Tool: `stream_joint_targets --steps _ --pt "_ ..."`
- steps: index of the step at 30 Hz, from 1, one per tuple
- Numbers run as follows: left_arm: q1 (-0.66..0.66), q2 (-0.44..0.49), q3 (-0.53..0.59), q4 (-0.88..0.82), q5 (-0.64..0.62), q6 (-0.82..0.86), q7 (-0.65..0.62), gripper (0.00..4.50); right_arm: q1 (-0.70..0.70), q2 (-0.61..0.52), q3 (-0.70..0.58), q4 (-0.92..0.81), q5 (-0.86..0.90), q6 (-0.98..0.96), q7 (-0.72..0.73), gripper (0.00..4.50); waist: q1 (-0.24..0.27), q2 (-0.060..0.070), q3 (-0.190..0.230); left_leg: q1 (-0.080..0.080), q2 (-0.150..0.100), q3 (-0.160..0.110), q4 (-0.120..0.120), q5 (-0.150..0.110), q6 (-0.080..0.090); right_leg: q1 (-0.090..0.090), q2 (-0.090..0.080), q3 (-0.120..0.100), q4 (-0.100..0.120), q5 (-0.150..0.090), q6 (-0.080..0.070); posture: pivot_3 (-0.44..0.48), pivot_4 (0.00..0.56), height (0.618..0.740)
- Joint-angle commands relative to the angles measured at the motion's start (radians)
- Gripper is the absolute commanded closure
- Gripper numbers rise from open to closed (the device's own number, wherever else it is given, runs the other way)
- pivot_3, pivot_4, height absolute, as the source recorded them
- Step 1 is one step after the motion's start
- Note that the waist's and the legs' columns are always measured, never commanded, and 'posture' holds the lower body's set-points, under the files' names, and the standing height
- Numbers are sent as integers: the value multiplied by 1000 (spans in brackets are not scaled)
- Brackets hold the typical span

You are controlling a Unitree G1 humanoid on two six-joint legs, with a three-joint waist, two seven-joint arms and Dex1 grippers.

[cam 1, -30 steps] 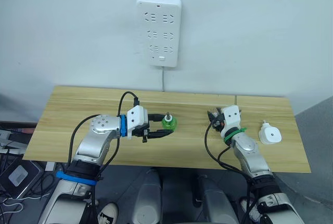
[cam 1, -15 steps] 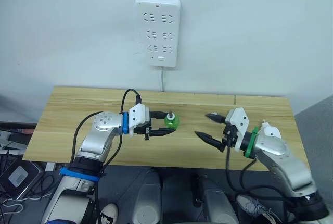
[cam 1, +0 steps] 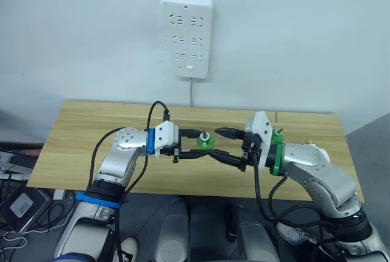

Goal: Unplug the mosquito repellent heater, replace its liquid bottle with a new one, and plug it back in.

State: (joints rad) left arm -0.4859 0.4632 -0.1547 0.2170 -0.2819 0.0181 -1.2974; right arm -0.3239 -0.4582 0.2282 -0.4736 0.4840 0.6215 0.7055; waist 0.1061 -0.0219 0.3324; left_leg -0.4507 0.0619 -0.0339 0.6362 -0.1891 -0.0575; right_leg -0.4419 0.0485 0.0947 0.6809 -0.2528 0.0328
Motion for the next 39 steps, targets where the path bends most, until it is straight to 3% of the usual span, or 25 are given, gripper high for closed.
stream_joint_targets --steps 1,5,7,13,18,21,25,29,32,35,39 --pt "-4 -18 -6 -47 -25 14 5 2301 -18 21 32 13 -43 -57 6 1222 0 0 0 0 0 0 0 0 0 0 0 0 0 0 0 289 305 740" --pt "2 -21 -5 -68 -28 29 5 2301 -34 49 43 45 -72 -85 0 1222 0 0 0 0 0 0 1 0 0 0 0 0 0 0 0 293 303 740" --pt "7 -21 -5 -75 -29 34 5 2301 -35 59 45 55 -88 -98 -1 1607 0 0 0 0 0 0 0 0 0 0 0 -1 0 0 0 297 300 740" --pt "14 -21 -3 -87 -29 45 7 2301 -30 66 46 71 -119 -140 7 3602 0 0 0 0 0 -1 0 0 0 0 0 -1 0 0 0 300 300 740" --pt "24 -30 12 -112 -60 121 41 2301 -27 92 1 65 -95 -128 -15 3645 0 0 0 0 0 -1 0 0 0 0 0 -1 0 0 0 298 295 740" --pt "41 -48 32 -163 -98 183 86 1356 -19 147 -99 62 3 -21 -91 3645 1 0 0 0 0 -1 0 0 0 0 0 -1 1 0 0 302 291 740" --pt "80 -82 64 -263 -146 236 173 36 -11 275 -360 73 332 262 -323 3645 2 0 0 0 1 -3 0 1 -1 1 -1 -3 1 0 0 295 288 740" --pt "71 -162 77 -312 -138 207 300 0 15 353 -553 135 726 396 -571 3645 8 0 0 0 0 -4 0 1 -2 2 -1 -4 1 0 0 293 288 740" --pt "62 -210 68 -328 -121 188 365 0 17 394 -607 158 969 369 -768 3645 3 0 0 0 -1 -4 1 1 -2 2 -1 -3 0 1 0 293 288 740" --pt "60 -238 57 -343 -109 170 408 0 15 403 -607 154 1114 315 -907 3645 -6 0 0 0 -1 -3 0 1 -2 2 -1 -2 1 1 1 291 290 740" --pt "59 -278 31 -344 -67 122 473 0 25 379 -568 134 1193 269 -978 3645 -12 0 0 0 -1 -3 0 1 -2 1 0 -2 1 1 1 290 292 740"
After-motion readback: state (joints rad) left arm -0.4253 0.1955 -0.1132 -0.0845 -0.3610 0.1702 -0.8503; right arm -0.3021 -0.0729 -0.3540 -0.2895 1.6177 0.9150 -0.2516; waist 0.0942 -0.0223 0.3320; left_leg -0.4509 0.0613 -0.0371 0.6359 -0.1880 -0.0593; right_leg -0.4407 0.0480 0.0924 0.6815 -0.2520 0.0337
